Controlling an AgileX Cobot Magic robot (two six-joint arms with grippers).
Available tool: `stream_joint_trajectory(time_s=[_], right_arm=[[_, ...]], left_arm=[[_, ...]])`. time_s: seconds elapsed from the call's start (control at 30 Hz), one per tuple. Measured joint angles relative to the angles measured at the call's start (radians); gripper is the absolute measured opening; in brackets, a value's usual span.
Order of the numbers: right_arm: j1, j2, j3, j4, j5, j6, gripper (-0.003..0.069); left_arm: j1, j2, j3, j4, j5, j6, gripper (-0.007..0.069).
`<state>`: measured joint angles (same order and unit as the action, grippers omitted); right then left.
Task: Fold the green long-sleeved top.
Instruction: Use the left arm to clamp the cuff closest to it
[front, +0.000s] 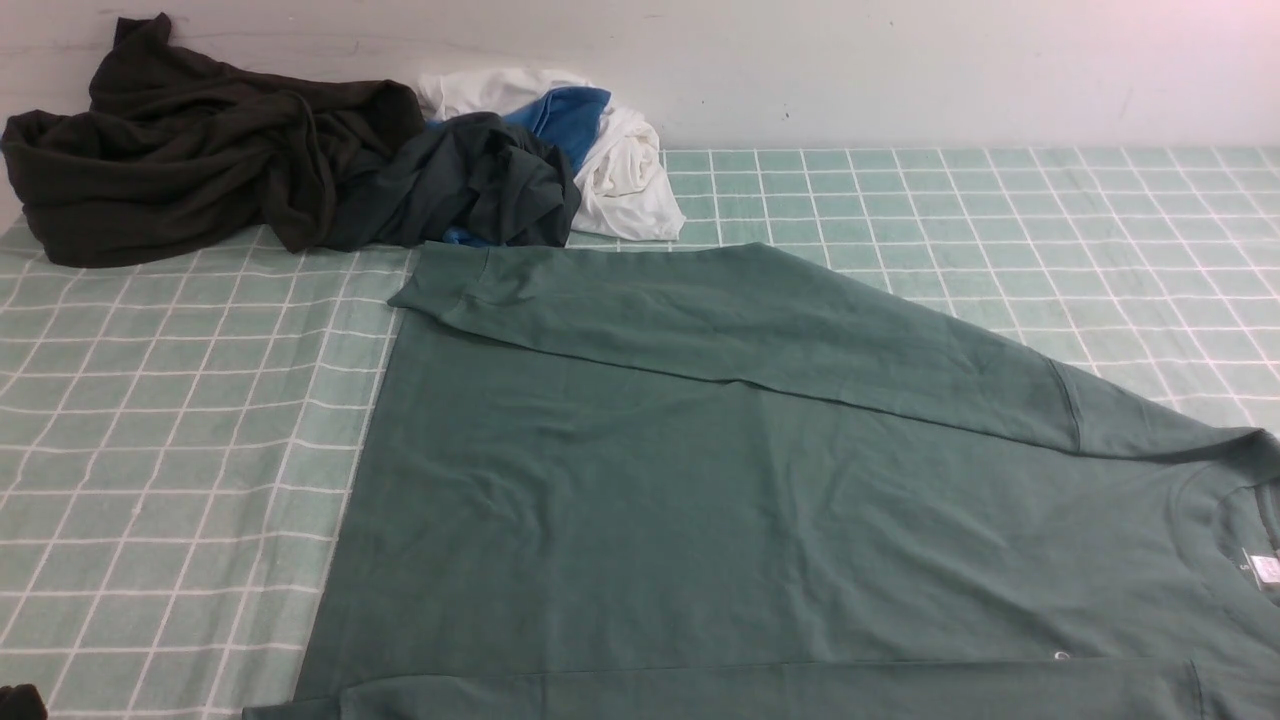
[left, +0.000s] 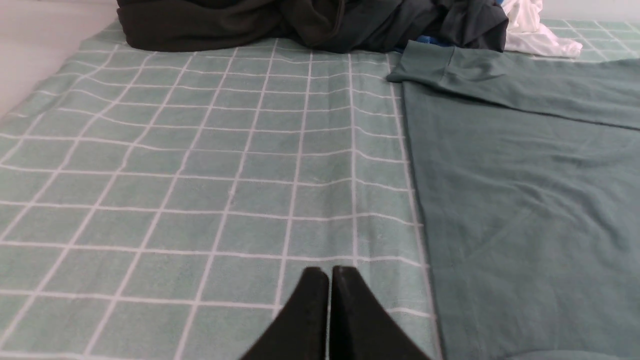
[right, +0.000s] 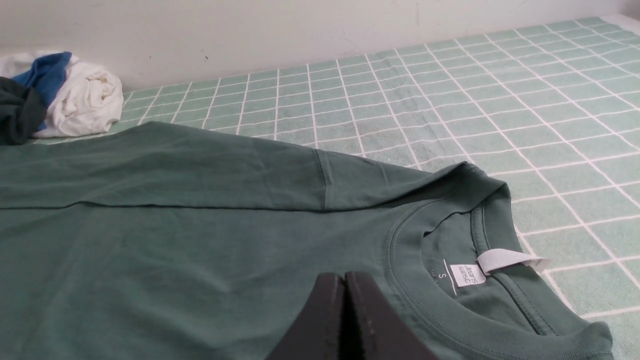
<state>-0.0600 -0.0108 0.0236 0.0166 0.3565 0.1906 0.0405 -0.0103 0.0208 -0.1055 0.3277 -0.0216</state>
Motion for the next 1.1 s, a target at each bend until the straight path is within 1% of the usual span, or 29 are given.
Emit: stream_joint_trajectory(time_s=[0.07,0.1,0.13,0.2,0.27,0.3,0.33,0.37,0.4,0.43,0.5,0.53,0.6,0.63,0.73,0.8,0.9,0.93,0.97,1.0,1.03,1.07,1.1], right_arm=[[0.0,0.0,0.0,0.001,-0.001,0.0,-0.0014],[0.0,0.0,0.0,0.001,-0.001,0.0,-0.0014],[0.0,0.0,0.0,0.002,-0.003,0.0,-0.0014],[0.0,0.0,0.0,0.004,-0.005,0.0,-0.0014],[0.0,0.0,0.0,0.032,-0.011,0.0,-0.0014],[0.0,0.0,0.0,0.036,-0.012,0.0,-0.0014],[0.0,0.0,0.001,0.084,-0.019,0.01,-0.0014],[0.0,0.0,0.001,0.166,-0.022,0.043,-0.0014],[0.0,0.0,0.001,0.18,-0.023,0.05,-0.0014],[0.0,0.0,0.001,0.289,-0.027,0.1,-0.0014],[0.0,0.0,0.001,0.396,-0.03,0.145,-0.0014],[0.0,0.0,0.001,0.488,-0.037,0.177,-0.0014],[0.0,0.0,0.001,0.597,-0.054,0.192,-0.0014],[0.0,0.0,0.001,0.626,-0.06,0.192,-0.0014],[0.0,0.0,0.001,0.651,-0.074,0.192,-0.0014],[0.0,0.0,0.002,0.645,-0.116,0.193,-0.0014],[0.0,0.0,0.002,0.641,-0.181,0.182,-0.0014],[0.0,0.0,0.002,0.64,-0.187,0.163,-0.0014],[0.0,0.0,0.001,0.634,-0.182,0.133,-0.0014],[0.0,0.0,-0.01,0.616,-0.145,0.076,-0.0014],[0.0,0.0,-0.013,0.616,-0.137,0.066,-0.0014],[0.0,0.019,-0.049,0.587,-0.088,-0.006,-0.0014],[0.0,0.04,-0.079,0.562,-0.066,-0.05,-0.0014]], left_arm=[[0.0,0.0,0.0,-0.074,-0.007,-0.02,-0.0003],[0.0,0.0,0.001,-0.091,-0.008,-0.024,-0.0003],[0.0,0.0,0.003,-0.163,-0.011,-0.042,-0.0003],[0.0,0.0,0.005,-0.217,-0.011,-0.052,-0.0003],[0.0,0.0,0.008,-0.348,-0.011,-0.069,-0.0003],[0.0,0.0,0.008,-0.359,-0.011,-0.071,-0.0003],[0.0,0.0,0.008,-0.447,-0.011,-0.083,-0.0003],[0.0,0.0,0.008,-0.544,-0.018,-0.096,-0.0003],[0.0,0.0,0.008,-0.544,-0.017,-0.098,-0.0003],[0.0,0.0,0.008,-0.641,-0.019,-0.105,-0.0003],[0.0,0.0,0.008,-0.689,-0.02,-0.105,-0.0003],[0.0,0.0,0.008,-0.72,-0.028,-0.094,-0.0003],[0.0,0.0,0.008,-0.742,-0.048,-0.08,-0.0003],[0.0,0.0,0.008,-0.749,-0.059,-0.078,-0.0003],[0.0,0.0,0.008,-0.759,-0.091,-0.07,-0.0003],[0.0,0.0,0.008,-0.76,-0.101,-0.037,-0.0003],[0.0,0.0,-0.027,-0.759,-0.066,0.083,-0.0003],[0.0,0.0,-0.06,-0.753,-0.041,0.144,-0.0003],[0.0,0.0,-0.1,-0.744,-0.018,0.196,-0.0003],[0.0,0.019,-0.155,-0.722,0.02,0.282,-0.0003],[0.0,0.024,-0.174,-0.712,0.033,0.292,-0.0003],[0.0,0.08,-0.243,-0.666,0.087,0.353,-0.0003],[0.0,0.139,-0.294,-0.626,0.132,0.374,-0.0003]])
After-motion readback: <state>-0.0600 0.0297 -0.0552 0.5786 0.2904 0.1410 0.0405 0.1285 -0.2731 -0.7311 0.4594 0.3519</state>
